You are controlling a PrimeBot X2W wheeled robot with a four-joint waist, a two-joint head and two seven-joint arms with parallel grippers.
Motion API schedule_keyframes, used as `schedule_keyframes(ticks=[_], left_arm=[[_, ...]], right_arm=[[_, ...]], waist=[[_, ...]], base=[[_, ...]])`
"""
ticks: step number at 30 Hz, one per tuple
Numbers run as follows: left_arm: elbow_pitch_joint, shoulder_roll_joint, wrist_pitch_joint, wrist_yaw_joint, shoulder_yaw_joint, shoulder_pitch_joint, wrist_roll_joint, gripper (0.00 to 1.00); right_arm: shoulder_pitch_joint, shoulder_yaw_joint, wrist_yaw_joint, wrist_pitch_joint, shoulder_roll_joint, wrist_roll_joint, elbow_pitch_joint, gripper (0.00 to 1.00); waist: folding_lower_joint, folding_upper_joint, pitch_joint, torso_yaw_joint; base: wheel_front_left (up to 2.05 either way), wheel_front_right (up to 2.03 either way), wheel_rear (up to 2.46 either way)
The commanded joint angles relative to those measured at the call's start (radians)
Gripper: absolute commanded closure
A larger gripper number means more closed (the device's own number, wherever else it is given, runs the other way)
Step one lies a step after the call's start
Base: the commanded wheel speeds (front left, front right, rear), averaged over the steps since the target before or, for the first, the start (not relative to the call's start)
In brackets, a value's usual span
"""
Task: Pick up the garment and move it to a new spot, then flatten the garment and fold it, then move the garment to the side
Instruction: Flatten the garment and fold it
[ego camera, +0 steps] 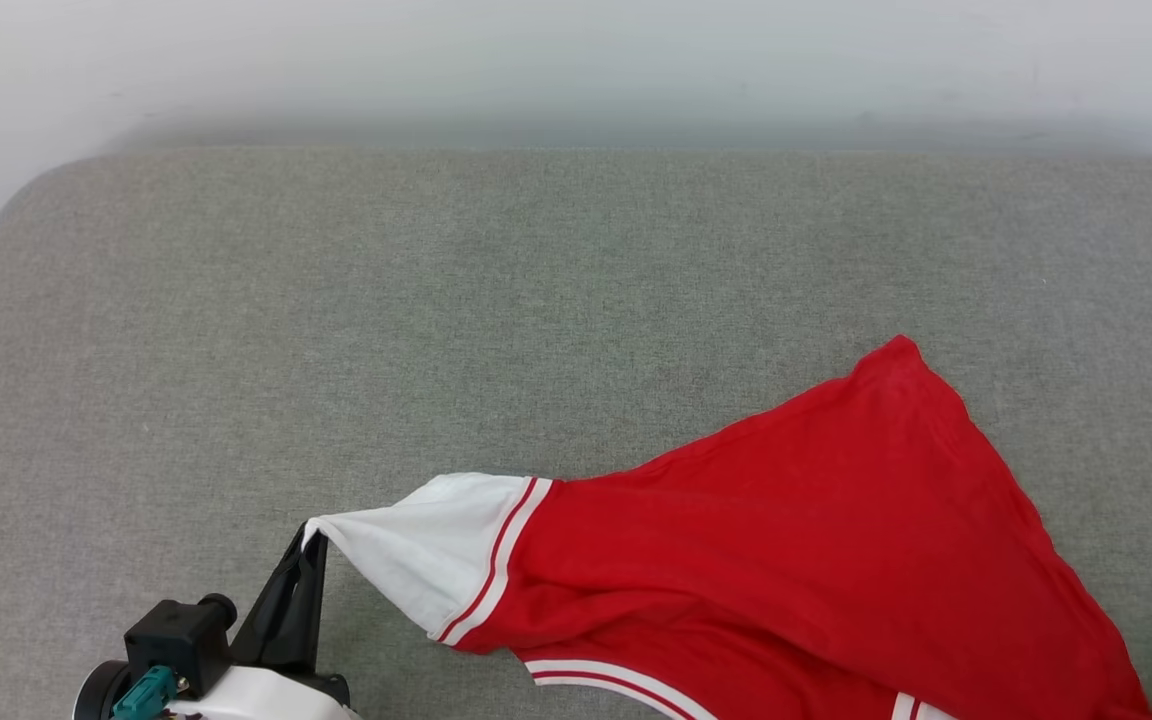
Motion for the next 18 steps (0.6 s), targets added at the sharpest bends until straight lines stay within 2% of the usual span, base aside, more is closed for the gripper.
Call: schedule_keyframes(ticks=[1,6,10,13,18], left_arm=[[0.001,0.002,-0.001,0.000,0.001,0.005,0.001,1.00],[-0.004,0.004,-0.002,0.002,-0.004,0.005,0.001,1.00],[-0.015,0.005,0.000,0.000,-0.011,-0.020,0.010,1.00],[-0.017,0.003,0.003,-0.007,-0.020,-0.045,0.017,1.00],[-0.011,-0.009,0.002,-0.023,-0.042,-0.096,0.028,1.00]], right_arm=[[-0.015,-0.019,-0.001,-0.010,0.004,-0.002,-0.007,0.00],[-0.072,-0.134,-0.001,-0.053,-0.008,-0.032,-0.064,0.00],[-0.164,-0.183,-0.001,-0.050,-0.014,-0.052,-0.126,0.00],[-0.258,-0.171,-0.001,-0.017,-0.017,-0.071,-0.159,0.00],[-0.442,-0.078,-0.001,0.097,0.000,-0.102,-0.161,0.00]], waist=[[0.0001,-0.0001,-0.004,-0.001],[0.0001,-0.0001,-0.005,0.001],[0.0001,-0.0001,0.022,0.015],[0.0001,-0.0001,0.051,0.033],[0.0001,-0.0001,0.097,0.068]], base=[[0.00,0.00,0.00],[0.00,0.00,0.00],[0.00,0.00,0.00],[0.00,0.00,0.00],[0.00,0.00,0.00]])
